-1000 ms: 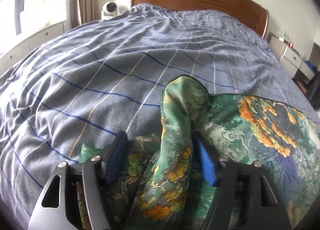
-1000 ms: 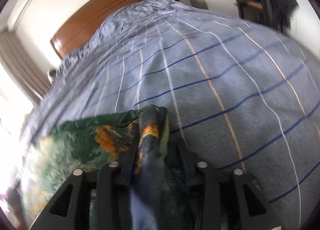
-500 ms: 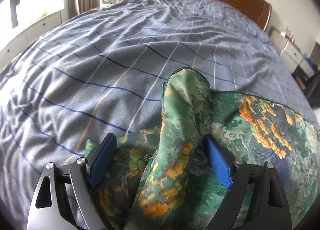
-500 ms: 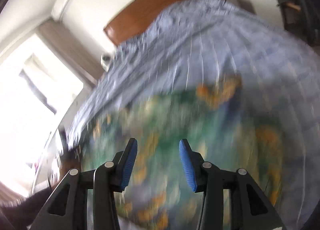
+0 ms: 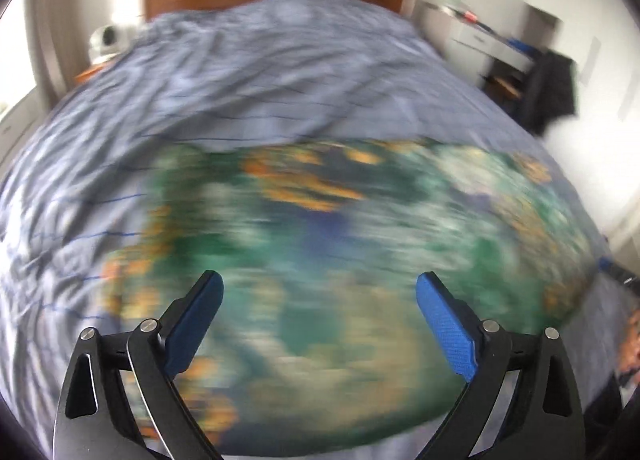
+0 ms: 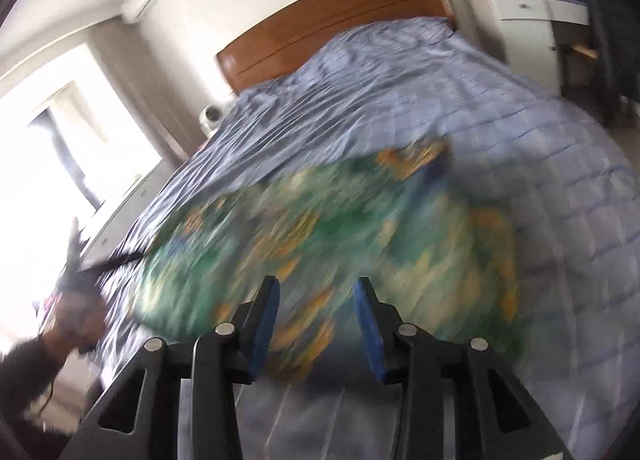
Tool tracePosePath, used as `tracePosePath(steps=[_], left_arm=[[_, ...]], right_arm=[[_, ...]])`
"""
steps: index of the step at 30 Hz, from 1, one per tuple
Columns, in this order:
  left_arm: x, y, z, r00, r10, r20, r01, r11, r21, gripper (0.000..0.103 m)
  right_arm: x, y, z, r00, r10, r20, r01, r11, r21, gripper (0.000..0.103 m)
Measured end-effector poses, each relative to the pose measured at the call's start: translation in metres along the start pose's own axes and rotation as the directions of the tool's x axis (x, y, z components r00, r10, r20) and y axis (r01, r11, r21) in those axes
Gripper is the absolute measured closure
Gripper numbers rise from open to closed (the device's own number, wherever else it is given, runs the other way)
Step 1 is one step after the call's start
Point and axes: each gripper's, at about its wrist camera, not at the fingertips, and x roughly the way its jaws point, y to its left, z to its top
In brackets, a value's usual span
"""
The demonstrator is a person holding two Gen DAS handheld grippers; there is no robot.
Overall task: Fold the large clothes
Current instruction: 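Open both tools and release the folded hem onto the jacket, then grasp the folded green jacket bundle with both tools and lift it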
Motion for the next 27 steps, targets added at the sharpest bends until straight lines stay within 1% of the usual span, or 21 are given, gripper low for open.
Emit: tracePosePath(steps=[1, 2, 3, 4, 6, 7, 8, 10, 12, 13, 15, 18, 23, 25, 27], left_arm=[[0.007, -0.017, 0.003, 1.000, -0.020, -0.014, 0.020, 0.999, 0.030, 0.005], [0.016, -0.033, 0.008, 0.999, -0.028, -0.020, 0.029, 0.998, 0.060, 0.005], [0.021, -0.042, 0.014, 0.999, -0.030, -0.023, 0.032, 0.996, 0.079, 0.005], [0.032, -0.056, 0.023, 0.999, -0.025, -0.035, 0.029, 0.994, 0.108, 0.005], [0.054, -0.072, 0.044, 0.998, 0.006, -0.055, 0.002, 0.991, 0.133, 0.005], [0.066, -0.079, 0.053, 0.998, 0.027, -0.058, -0.018, 0.989, 0.145, 0.005], [0.079, -0.086, 0.062, 0.996, 0.070, -0.048, -0.061, 0.984, 0.169, 0.005], [0.095, -0.093, 0.064, 0.991, 0.128, -0.046, -0.116, 0.973, 0.201, 0.006], [0.103, -0.097, 0.055, 0.989, 0.136, -0.062, -0.119, 0.967, 0.223, 0.006], [0.101, -0.100, 0.047, 0.989, 0.136, -0.057, -0.119, 0.965, 0.235, 0.006], [0.089, -0.103, 0.029, 0.990, 0.139, -0.035, -0.124, 0.955, 0.270, 0.006], [0.071, -0.108, 0.013, 0.987, 0.162, -0.003, -0.153, 0.934, 0.324, 0.006], [0.046, -0.122, -0.015, 0.984, 0.178, 0.027, -0.175, 0.906, 0.386, 0.006], [0.037, -0.126, -0.028, 0.985, 0.171, 0.029, -0.168, 0.905, 0.392, 0.006], [0.029, -0.128, -0.042, 0.989, 0.145, 0.001, -0.134, 0.915, 0.380, 0.006]], right_arm=[[0.000, 0.001, -0.013, 0.999, -0.028, -0.019, 0.028, 1.000, -0.002, 0.063], [0.000, 0.000, -0.025, 0.997, -0.076, -0.032, 0.076, 0.997, 0.000, 0.063], [-0.003, -0.004, -0.033, 0.994, -0.105, -0.039, 0.106, 0.994, 0.010, 0.063], [-0.008, -0.010, -0.043, 0.992, -0.116, -0.042, 0.118, 0.992, 0.044, 0.063], [-0.021, -0.017, -0.056, 0.996, -0.086, -0.028, 0.088, 0.988, 0.128, 0.063], [-0.028, -0.018, -0.063, 0.997, -0.076, -0.019, 0.078, 0.985, 0.152, 0.063], [-0.034, -0.018, -0.068, 0.997, -0.072, -0.014, 0.073, 0.984, 0.163, 0.062], [-0.042, -0.013, -0.078, 0.998, -0.066, -0.017, 0.068, 0.985, 0.161, 0.060], [-0.047, -0.009, -0.084, 0.998, -0.064, -0.019, 0.066, 0.987, 0.147, 0.060], [-0.046, -0.011, -0.084, 0.998, -0.066, -0.019, 0.069, 0.987, 0.143, 0.060], [-0.052, -0.008, -0.087, 0.997, -0.073, -0.011, 0.074, 0.988, 0.135, 0.060], [-0.057, -0.007, -0.090, 0.997, -0.077, -0.001, 0.076, 0.987, 0.144, 0.060], [-0.051, 0.003, -0.087, 0.997, -0.076, 0.007, 0.074, 0.990, 0.123, 0.060], [-0.050, 0.007, -0.088, 0.997, -0.080, 0.007, 0.079, 0.989, 0.122, 0.060], [-0.049, 0.008, -0.089, 0.995, -0.095, 0.004, 0.094, 0.986, 0.135, 0.060]])
